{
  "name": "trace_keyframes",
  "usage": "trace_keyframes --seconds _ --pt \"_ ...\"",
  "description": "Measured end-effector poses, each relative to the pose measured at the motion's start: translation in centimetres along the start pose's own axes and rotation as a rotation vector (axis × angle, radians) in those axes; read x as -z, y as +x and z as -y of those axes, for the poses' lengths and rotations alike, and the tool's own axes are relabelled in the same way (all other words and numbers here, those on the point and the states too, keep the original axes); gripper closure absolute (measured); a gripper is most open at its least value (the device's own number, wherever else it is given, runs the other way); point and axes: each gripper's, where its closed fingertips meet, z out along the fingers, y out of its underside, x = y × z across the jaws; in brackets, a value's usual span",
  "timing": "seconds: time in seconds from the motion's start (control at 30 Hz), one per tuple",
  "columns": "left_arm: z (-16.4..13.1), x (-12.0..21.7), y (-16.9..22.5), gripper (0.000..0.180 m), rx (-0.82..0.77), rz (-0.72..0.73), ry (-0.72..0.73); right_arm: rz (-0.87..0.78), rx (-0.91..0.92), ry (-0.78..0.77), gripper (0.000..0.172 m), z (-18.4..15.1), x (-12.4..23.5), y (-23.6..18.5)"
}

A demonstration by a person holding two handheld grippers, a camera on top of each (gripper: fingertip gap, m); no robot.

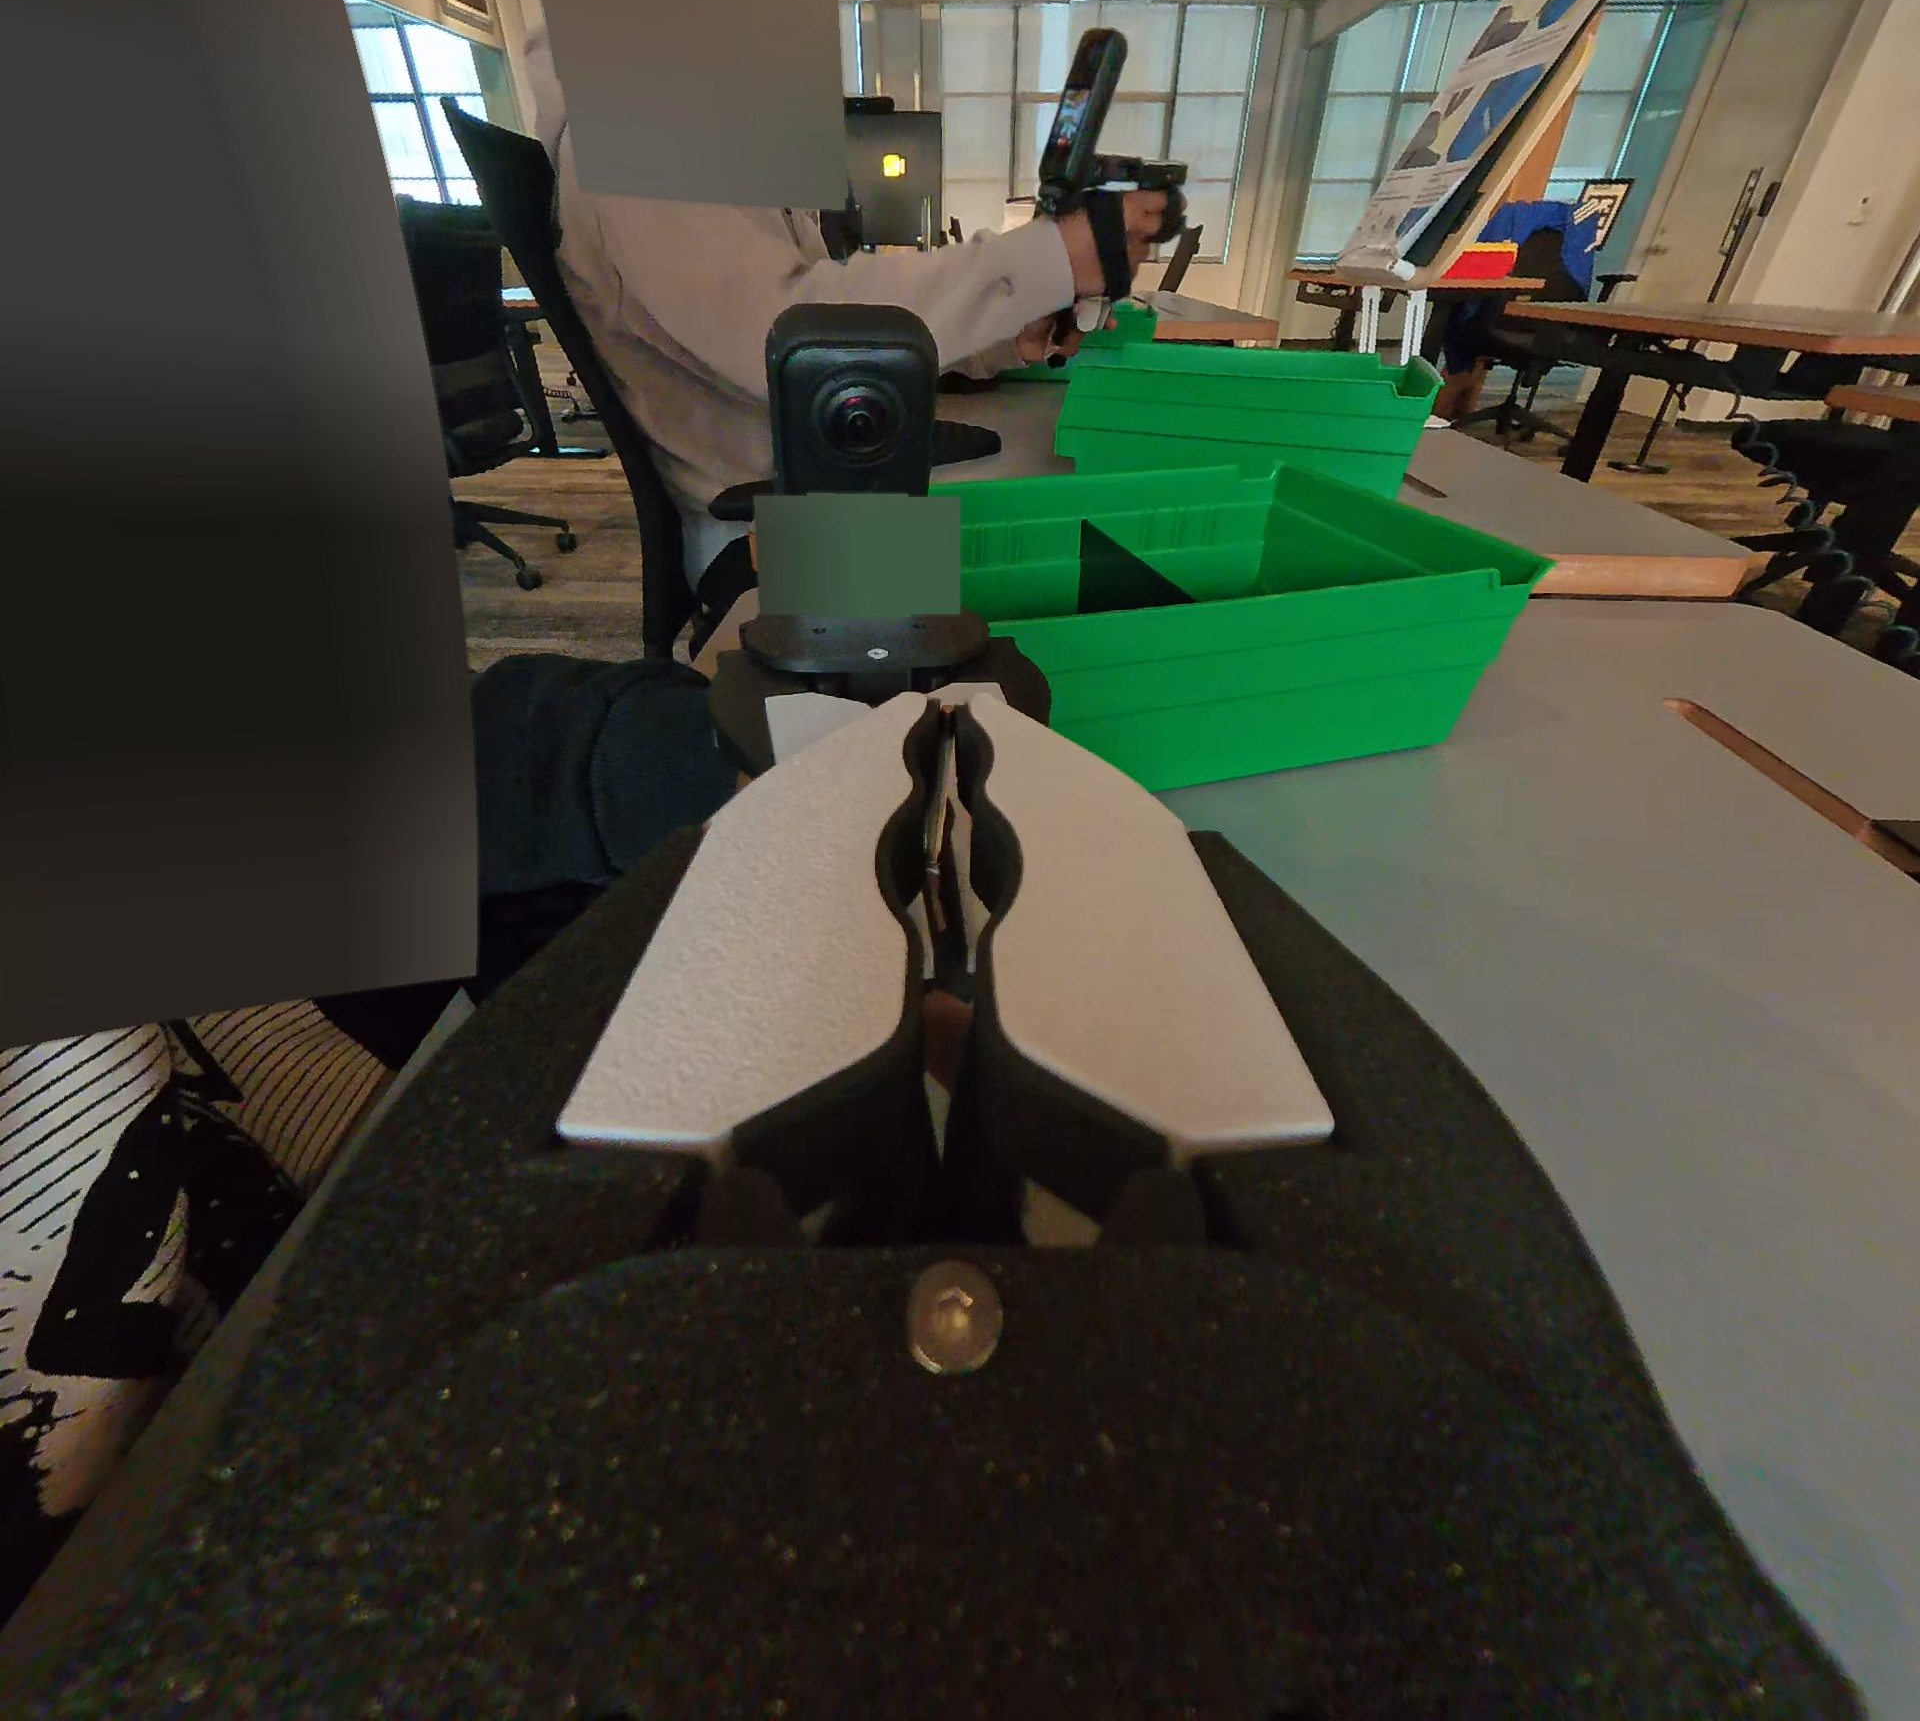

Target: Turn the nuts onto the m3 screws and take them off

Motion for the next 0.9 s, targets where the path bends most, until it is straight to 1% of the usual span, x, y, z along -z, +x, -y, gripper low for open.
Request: trace_keyframes --seconds 0.1,0.23,0.37,0.47,0.63,0.73,0.77,0.8,0.9 --pt "-0.1 0.0 0.0 0.178 -0.003 0.000 -0.006 0.000 -0.003 0.002 0.169 0.0 0.0 0.0" --pt "-0.2 -0.1 0.1 0.178 -0.005 -0.003 -0.012 0.007 -0.001 0.004 0.161 0.3 0.4 0.0" --pt "-0.1 0.0 0.0 0.178 0.001 -0.003 -0.006 0.008 0.009 -0.078 0.154 0.4 1.6 0.3" --pt "-0.2 -0.1 0.1 0.178 -0.003 -0.004 -0.014 0.022 0.013 -0.240 0.147 -0.3 2.9 0.4" --pt "-0.3 -0.1 0.2 0.178 -0.008 -0.009 -0.017 0.040 0.035 -0.672 0.135 -3.7 5.8 0.3" --pt "-0.3 -0.1 0.2 0.178 -0.006 -0.011 -0.019 0.043 -0.001 -0.874 0.121 -5.5 7.1 0.3" --pt "-0.3 -0.1 0.2 0.178 -0.005 -0.009 -0.018 0.049 -0.004 -0.932 0.120 -6.1 7.4 0.1" --pt "-0.3 -0.1 0.1 0.178 -0.003 -0.008 -0.016 0.052 0.009 -0.981 0.121 -6.6 7.6 0.1" --pt "-0.2 0.0 0.1 0.178 0.003 -0.007 -0.009 0.088 0.060 -1.103 0.135 -8.3 8.1 -0.5"
